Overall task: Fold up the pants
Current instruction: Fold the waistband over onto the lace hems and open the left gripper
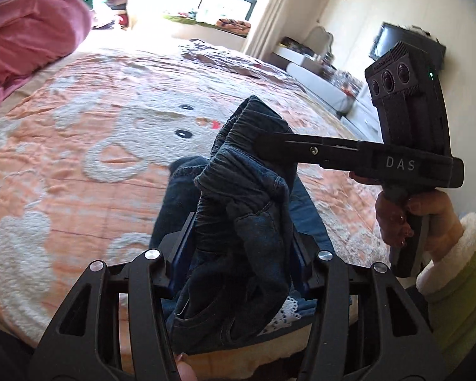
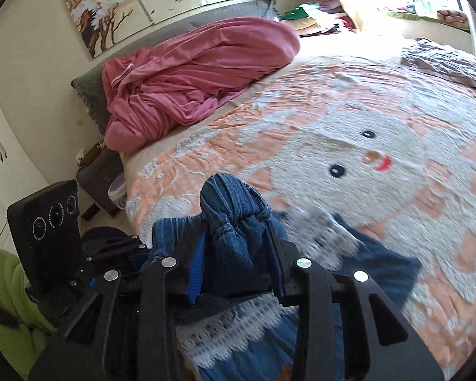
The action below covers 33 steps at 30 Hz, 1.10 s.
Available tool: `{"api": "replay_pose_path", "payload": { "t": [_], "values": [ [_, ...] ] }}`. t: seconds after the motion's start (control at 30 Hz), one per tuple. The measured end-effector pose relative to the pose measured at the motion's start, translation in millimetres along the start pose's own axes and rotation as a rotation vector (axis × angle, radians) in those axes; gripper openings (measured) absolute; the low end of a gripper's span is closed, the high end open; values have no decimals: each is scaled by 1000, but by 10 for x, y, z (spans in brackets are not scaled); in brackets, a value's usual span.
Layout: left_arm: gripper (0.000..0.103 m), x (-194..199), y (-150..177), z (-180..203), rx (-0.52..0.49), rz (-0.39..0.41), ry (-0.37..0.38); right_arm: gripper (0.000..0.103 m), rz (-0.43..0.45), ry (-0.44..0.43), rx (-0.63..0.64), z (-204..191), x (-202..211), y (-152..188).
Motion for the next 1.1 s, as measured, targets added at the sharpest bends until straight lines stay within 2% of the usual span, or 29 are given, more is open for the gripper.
{"api": "replay_pose_path", "payload": {
  "t": [0.13,0.17,0.2,0.23,0.37,0.43,0.53,0.67,0.7,0.73,0.77,0.9,0.97,1.1],
  "values": [
    [48,-135,50,110,-53,-4,-2,40,11,12,-48,191,88,140],
    [50,-154,37,107,-56,-3,5,45,15,14,-71,238,122,169],
    [52,-163,41,120,-60,-1,18,60,22,0,-106,283,170,207],
    [54,-168,54,148,-69,1,33,69,31,-16,-138,318,228,255],
    [61,-148,133,378,-165,12,82,73,65,-31,-234,412,413,357],
    [64,-158,214,538,-221,4,119,84,82,-46,-270,431,466,400],
    [66,-212,362,764,-293,-25,164,85,50,-17,-311,462,383,500],
    [70,-256,519,971,-386,-47,197,85,-61,80,-305,501,116,644],
    [71,-271,546,993,-393,-59,212,77,-94,123,-295,530,54,685],
    [73,-289,567,993,-395,-70,214,65,-132,174,-288,573,9,730],
    [73,-304,580,978,-392,-80,212,61,-158,203,-285,619,-23,773],
    [74,-160,502,828,-330,-54,244,60,-190,238,-288,767,4,917],
    [78,-61,426,735,-300,-11,217,60,-199,257,-271,793,31,964],
    [78,-81,276,475,-267,20,77,64,-221,287,-234,788,-11,988]
  ]
}}
Point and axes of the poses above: each gripper's, at about its wrist camera, not at the fingertips, and x roughly against the way its jaws point, z to its right, y to its underside, the point moved 8 cm from there along -x, roughly the way its jaws point, and after that the axes turned 11 degrees about -z, right-handed, at the moved point
